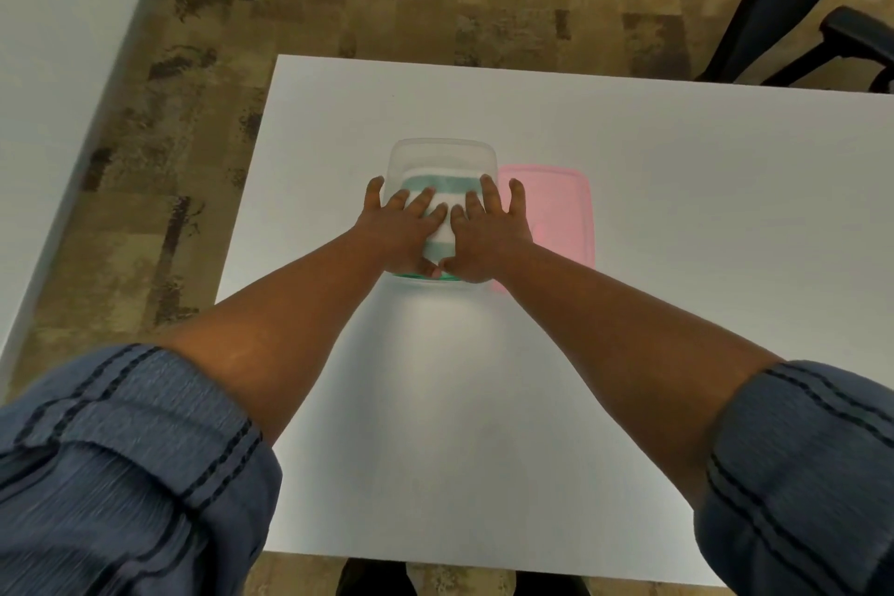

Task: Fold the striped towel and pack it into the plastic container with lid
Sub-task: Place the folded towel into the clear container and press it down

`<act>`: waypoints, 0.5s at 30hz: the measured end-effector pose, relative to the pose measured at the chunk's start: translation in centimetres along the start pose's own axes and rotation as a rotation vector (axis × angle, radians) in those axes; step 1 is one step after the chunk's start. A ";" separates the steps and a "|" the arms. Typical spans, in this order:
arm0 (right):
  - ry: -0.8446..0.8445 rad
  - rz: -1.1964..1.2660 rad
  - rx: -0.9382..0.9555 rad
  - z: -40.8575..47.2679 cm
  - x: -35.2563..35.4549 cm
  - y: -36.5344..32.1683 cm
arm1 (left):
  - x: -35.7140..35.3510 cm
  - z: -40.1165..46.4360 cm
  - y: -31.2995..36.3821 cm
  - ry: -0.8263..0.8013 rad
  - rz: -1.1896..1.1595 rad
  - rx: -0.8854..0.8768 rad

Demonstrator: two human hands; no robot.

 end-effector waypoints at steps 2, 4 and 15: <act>0.000 -0.008 0.005 0.0 -0.2 0.1 | -0.1 0.0 0.1 -0.011 -0.009 0.010; 0.013 0.002 0.009 0.0 -0.3 0.1 | -0.2 -0.1 0.2 -0.010 -0.003 0.020; 0.067 0.049 0.005 0.4 -0.4 0.0 | -0.2 -0.3 0.4 0.039 -0.014 0.050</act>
Point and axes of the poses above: each hand's wrist, its own z-axis towards the middle knuckle, its own x-axis out of the back of the hand, y = z × x, the point moved 9 cm from there along z, towards the middle knuckle, and after that the axes turned 14 degrees about z, right-handed, at the moved point
